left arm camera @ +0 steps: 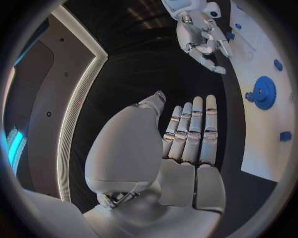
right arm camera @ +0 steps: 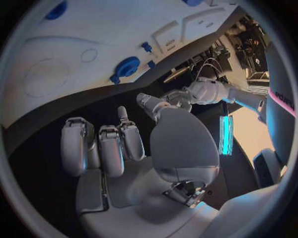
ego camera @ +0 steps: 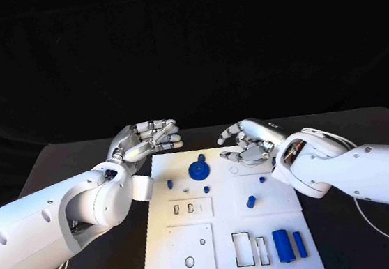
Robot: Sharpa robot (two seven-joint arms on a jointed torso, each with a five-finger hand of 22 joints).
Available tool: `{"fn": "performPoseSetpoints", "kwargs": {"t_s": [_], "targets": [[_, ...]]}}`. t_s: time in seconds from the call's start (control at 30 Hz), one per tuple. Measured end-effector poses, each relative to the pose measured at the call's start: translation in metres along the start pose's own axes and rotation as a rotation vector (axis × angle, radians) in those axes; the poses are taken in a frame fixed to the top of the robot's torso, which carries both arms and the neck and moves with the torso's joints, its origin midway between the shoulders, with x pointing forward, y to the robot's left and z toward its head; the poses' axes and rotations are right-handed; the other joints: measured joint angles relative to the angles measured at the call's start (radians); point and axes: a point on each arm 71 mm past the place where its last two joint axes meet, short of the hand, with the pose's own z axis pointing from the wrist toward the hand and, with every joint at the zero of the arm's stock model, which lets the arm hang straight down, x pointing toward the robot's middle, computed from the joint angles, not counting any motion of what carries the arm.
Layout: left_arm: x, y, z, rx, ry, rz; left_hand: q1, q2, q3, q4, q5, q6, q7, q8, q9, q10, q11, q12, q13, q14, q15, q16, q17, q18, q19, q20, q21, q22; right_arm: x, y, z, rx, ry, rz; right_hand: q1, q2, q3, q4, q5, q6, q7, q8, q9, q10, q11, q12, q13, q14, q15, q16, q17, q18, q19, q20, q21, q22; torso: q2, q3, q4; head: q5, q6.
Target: Assemble the parts on the task board
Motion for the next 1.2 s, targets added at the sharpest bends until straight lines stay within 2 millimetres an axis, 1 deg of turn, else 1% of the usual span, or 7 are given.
{"fn": "performPoseSetpoints", "kwargs": {"t_s": [0.13,0.37,0.53,0.67,0.9,1.03,1.2], "targets": [[-0.003,0.0,0.001,0.0,-0.004,0.002,0.0,0.0,0.0,0.0,0.0,0.0,0.0,0.0,0.0,0.0,0.0,0.0,0.0,0.0,0.0,0.0,0.0,0.0,0.0,0.0,0.0,-0.001,-0.021,-0.022,-0.022,0.048,-0.014,0.067,0.043,-0.004,0.006,-0.032,-0.03,0.01,0.001,0.0,0.003,-0.004,0.004,-0.006,0.0,0.0,0.0,0.0,0.0,0.0,0.0,0.0,0.0,0.0,-0.005,0.0035,-0.0072,-0.005,-0.002],[-0.004,0.001,0.002,0.001,-0.001,0.001,0.0,0.0,0.0,0.0,0.0,0.002,-0.001,0.0,0.001,0.017,-0.005,0.0,0.003,0.001,-0.001,0.0,0.008,0.0,0.0,0.0,0.0,-0.001,-0.047,-0.061,-0.054,0.122,-0.014,0.114,0.083,-0.012,0.02,-0.067,-0.03,0.022,0.0,-0.008,0.003,-0.009,-0.002,-0.009,0.0,0.0,0.0,0.0,0.0,0.0,0.0,0.0,0.0,0.0,-0.013,0.0115,-0.0193,-0.015,-0.004],[-0.003,0.001,0.002,0.001,0.005,-0.002,0.0,0.0,0.01,0.002,0.0,0.043,-0.01,0.017,0.009,0.078,-0.029,0.006,0.005,0.047,-0.028,0.018,0.031,0.0,0.033,-0.014,0.021,0.003,-0.055,-0.077,-0.068,0.142,-0.006,0.112,0.084,-0.013,0.018,-0.071,-0.03,0.02,0.002,-0.011,0.001,-0.011,-0.003,-0.009,0.0,0.0,0.0,0.0,0.0,0.0,0.0,0.0,0.0,0.0,-0.018,0.0181,-0.0229,-0.02,-0.007],[-0.003,0.002,0.002,0.001,0.011,-0.005,0.0,0.0,0.024,0.007,0.0,0.045,-0.012,0.017,0.009,0.12,-0.04,0.006,0.005,0.096,-0.045,0.047,0.058,0.0,0.07,-0.034,0.052,0.016,-0.056,-0.09,-0.075,0.167,0.006,0.104,0.089,-0.018,0.016,-0.079,-0.03,0.001,0.006,-0.023,-0.003,-0.014,0.0,-0.015,0.0,0.0,0.0,0.0,0.001,0.0,0.0,0.0,0.0,0.0,-0.019,0.0212,-0.0239,-0.021,-0.009],[-0.002,0.002,0.002,-0.001,0.018,-0.008,-0.007,-0.007,0.032,0.007,0.0,0.049,-0.016,0.017,0.009,0.136,-0.046,-0.003,0.005,0.135,-0.056,0.084,0.094,0.0,0.095,-0.052,0.085,0.031,-0.045,-0.105,-0.081,0.202,0.04,0.087,0.093,-0.022,0.012,-0.083,-0.03,-0.011,0.011,-0.032,-0.004,-0.018,0.003,-0.015,0.0,0.0,0.0,0.0,0.001,0.0,0.001,0.0,0.0,0.0,-0.021,0.0229,-0.0244,-0.018,-0.015],[-0.002,0.002,0.003,-0.001,0.021,-0.01,-0.011,-0.011,0.037,0.007,0.0,0.048,-0.016,0.017,0.009,0.136,-0.046,-0.008,0.005,0.138,-0.059,0.092,0.104,0.0,0.097,-0.054,0.092,0.036,-0.036,-0.11,-0.079,0.211,0.059,0.078,0.093,-0.022,0.007,-0.087,-0.03,-0.026,0.013,-0.04,-0.006,-0.022,0.007,-0.015,0.0,-0.002,0.002,0.0,0.001,0.0,0.001,0.0,-0.004,0.0,-0.021,0.0226,-0.025,-0.013,-0.018],[-0.001,0.003,0.003,-0.002,0.025,-0.012,-0.011,-0.011,0.037,0.007,0.0,0.048,-0.016,0.017,0.007,0.136,-0.046,-0.009,0.004,0.138,-0.059,0.097,0.11,0.0,0.097,-0.054,0.097,0.038,-0.029,-0.111,-0.076,0.214,0.075,0.066,0.093,-0.022,0.007,-0.087,-0.032,-0.028,0.014,-0.04,-0.007,-0.022,0.007,-0.015,0.0,-0.004,0.004,0.0,0.001,0.0,0.001,0.0,-0.004,0.0,-0.021,0.0201,-0.0229,-0.016,-0.022]]}}
